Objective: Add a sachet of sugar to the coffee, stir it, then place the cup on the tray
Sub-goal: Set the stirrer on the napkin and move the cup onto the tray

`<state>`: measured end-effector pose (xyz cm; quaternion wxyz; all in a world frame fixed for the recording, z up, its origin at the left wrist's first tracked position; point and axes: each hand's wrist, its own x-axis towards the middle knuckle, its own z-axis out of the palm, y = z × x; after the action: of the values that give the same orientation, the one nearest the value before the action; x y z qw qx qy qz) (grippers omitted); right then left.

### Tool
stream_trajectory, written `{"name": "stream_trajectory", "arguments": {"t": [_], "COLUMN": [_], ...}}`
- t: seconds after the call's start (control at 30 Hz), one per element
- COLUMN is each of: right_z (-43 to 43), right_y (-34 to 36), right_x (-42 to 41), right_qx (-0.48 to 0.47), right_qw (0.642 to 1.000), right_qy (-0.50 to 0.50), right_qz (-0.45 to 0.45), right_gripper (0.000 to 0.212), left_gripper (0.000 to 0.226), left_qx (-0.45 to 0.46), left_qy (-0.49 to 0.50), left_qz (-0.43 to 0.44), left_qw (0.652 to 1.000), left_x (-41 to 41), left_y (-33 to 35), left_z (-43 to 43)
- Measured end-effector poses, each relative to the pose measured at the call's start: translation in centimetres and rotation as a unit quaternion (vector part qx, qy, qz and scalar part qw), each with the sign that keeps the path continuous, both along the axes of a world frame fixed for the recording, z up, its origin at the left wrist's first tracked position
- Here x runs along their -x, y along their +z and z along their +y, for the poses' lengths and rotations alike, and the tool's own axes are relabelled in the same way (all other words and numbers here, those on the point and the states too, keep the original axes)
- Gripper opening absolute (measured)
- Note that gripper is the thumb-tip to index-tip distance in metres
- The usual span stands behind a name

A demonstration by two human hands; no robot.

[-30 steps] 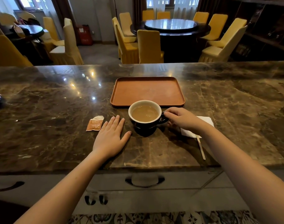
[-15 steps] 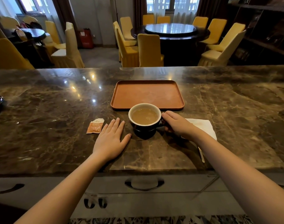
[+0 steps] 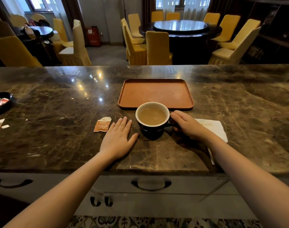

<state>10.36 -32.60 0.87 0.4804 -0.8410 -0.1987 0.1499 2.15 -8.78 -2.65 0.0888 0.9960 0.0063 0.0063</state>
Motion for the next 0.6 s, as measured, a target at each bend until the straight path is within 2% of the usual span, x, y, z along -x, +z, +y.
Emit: {"name": "stream_trajectory", "arguments": {"t": [0.23,0.43,0.6], "right_z": [0.2,0.5,0.8], "right_y": [1.4,3.4,3.7], "right_x": [-1.5,-4.7,-8.2], "right_qx": [-0.127,-0.143,-0.148], "right_qw": [0.991,0.99,0.989], "right_qy": [0.018,0.001,-0.022], "right_qz": [0.035,0.007,-0.002], "right_gripper": [0.027,0.024,0.03], "left_gripper": [0.065,0.064,0.065], "left_qx": [0.01,0.016,0.024], "left_qy": [0.0,0.0,-0.001], "left_qz": [-0.004,-0.024,-0.031], "left_qw": [1.0,1.0,0.999], "left_x": [0.1,0.1,0.2], "left_y": [0.1,-0.1,-0.2], "left_z": [0.0,0.0,0.1]}}
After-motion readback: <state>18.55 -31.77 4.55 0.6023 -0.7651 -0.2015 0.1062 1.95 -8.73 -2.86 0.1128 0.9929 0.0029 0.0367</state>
